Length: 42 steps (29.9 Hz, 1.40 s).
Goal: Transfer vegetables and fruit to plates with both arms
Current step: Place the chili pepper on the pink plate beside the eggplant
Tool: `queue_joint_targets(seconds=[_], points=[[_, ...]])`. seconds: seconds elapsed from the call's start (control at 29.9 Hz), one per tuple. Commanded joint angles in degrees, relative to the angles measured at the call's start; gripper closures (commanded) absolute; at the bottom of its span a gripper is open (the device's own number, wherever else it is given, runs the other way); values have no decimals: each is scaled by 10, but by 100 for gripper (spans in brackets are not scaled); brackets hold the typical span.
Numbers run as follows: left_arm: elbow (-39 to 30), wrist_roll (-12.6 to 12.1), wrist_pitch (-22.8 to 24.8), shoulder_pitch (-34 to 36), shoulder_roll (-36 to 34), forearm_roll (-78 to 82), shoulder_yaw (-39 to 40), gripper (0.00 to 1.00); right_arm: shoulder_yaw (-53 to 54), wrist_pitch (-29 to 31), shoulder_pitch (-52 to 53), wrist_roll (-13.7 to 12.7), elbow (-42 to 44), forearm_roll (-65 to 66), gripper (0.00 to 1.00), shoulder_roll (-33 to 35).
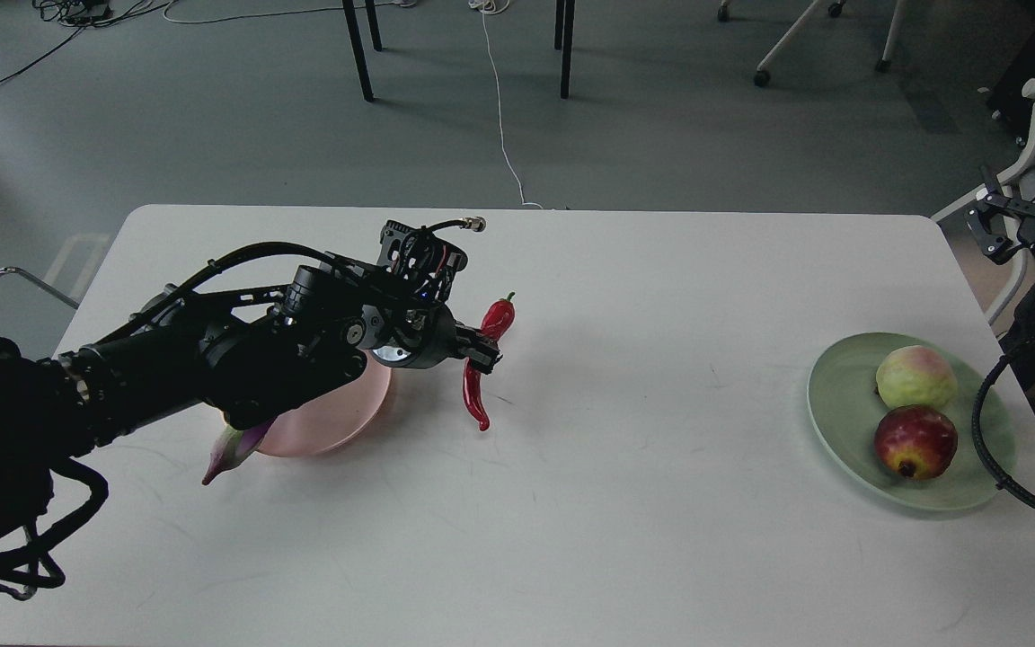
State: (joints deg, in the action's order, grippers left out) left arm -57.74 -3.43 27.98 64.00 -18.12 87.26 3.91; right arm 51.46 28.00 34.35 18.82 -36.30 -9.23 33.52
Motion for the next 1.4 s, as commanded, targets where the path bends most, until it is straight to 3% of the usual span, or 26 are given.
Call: queue_joint_targets(seconds=[0.0,0.27,0.43,0.63,0.9,1.17,1.37], points=[[-85,1,0,24,-101,-45,3,85,0,0,2,0,1,0,2,2],[-216,7,0,-21,-283,-45,-16,83,0,0,2,0,1,0,2,2],[-212,6,0,-50,-289,-27,-17,83,-1,0,1,0,1,0,2,2],[-205,5,0,-81,-285,-23,-17,74,-1,0,2,0,1,1,2,2],[-206,6,-6,-82,-285,-26,-9,32,-2,0,2,0,1,1,2,3],[-205,9,-37,-80,-287,-38,4,14,-2,0,6,0,1,0,2,3],[-173,10,-58,-83,-284,-198,130,3,-3,0,12,0,2,1,1,3]])
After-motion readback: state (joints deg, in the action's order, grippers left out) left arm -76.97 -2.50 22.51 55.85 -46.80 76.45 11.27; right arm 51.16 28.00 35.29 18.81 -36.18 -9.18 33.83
